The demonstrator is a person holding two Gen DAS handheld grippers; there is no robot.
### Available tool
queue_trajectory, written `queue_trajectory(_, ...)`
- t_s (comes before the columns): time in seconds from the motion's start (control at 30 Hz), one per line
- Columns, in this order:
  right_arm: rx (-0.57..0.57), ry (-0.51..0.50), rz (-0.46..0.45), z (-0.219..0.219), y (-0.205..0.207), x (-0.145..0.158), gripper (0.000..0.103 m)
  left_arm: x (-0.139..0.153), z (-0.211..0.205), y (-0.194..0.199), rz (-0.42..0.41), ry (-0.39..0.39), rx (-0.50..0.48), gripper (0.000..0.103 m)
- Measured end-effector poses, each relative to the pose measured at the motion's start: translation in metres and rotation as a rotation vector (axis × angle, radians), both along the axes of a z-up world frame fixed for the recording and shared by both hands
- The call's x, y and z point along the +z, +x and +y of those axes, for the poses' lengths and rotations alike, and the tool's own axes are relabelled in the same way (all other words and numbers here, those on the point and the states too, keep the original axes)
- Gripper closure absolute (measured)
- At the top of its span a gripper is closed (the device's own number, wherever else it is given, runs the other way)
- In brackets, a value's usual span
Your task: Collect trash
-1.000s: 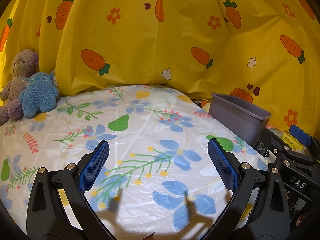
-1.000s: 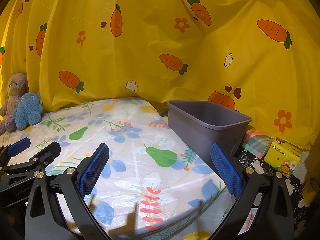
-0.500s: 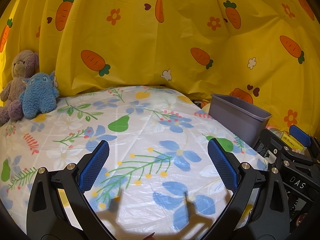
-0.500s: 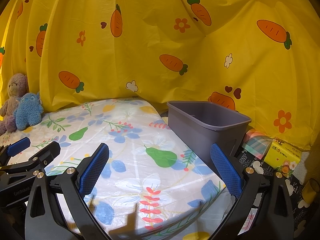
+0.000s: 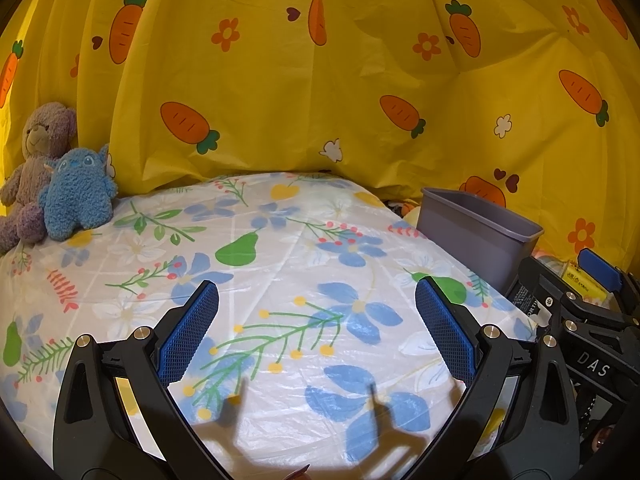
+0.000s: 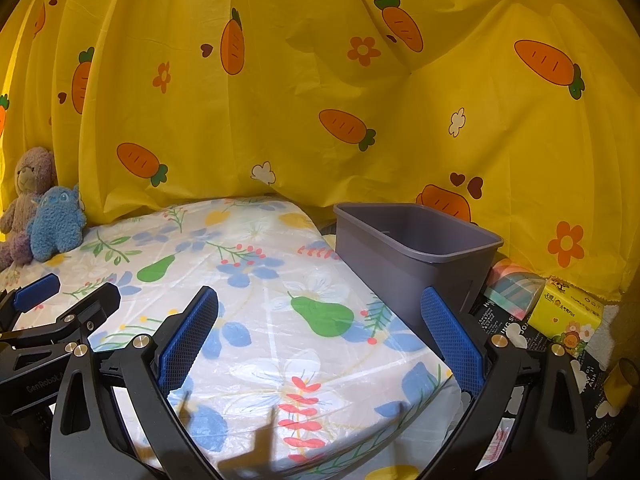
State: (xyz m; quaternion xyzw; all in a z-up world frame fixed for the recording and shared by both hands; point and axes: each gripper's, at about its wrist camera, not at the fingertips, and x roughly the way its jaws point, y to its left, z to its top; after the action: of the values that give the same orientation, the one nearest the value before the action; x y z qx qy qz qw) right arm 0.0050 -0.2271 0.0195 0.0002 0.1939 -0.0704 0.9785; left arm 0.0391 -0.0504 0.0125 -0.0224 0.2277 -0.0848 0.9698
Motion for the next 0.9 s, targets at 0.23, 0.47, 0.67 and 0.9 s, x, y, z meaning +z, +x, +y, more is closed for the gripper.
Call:
queue_trajectory(0.23,0.0,0.0,0.001,-0.0007,0.0008,0.0001,0.006,0.0009,-0.0003,0.0023,-0.003,0.004,-0.002,0.006)
queue_trajectory(0.47,0.0,0.002,0.001,-0.0023,0.0011,0.0,0.006,0.0011,-0.0044,0.0016,-0.013,0.017,-0.017,0.006)
queue_trajectory(0.67,-0.001,0.007,0.0,-0.0043,0.0046,-0.0007,0.006,0.0011,-0.0031,0.0011,-0.023,-0.003,-0.028,0.006)
queue_trajectory(0.9,-0.01,0.013,0.003,-0.0074,0.0055,-0.0014,0.006,0.0004,-0.0006,0.0026,-0.027,0.017,-0.007,0.028)
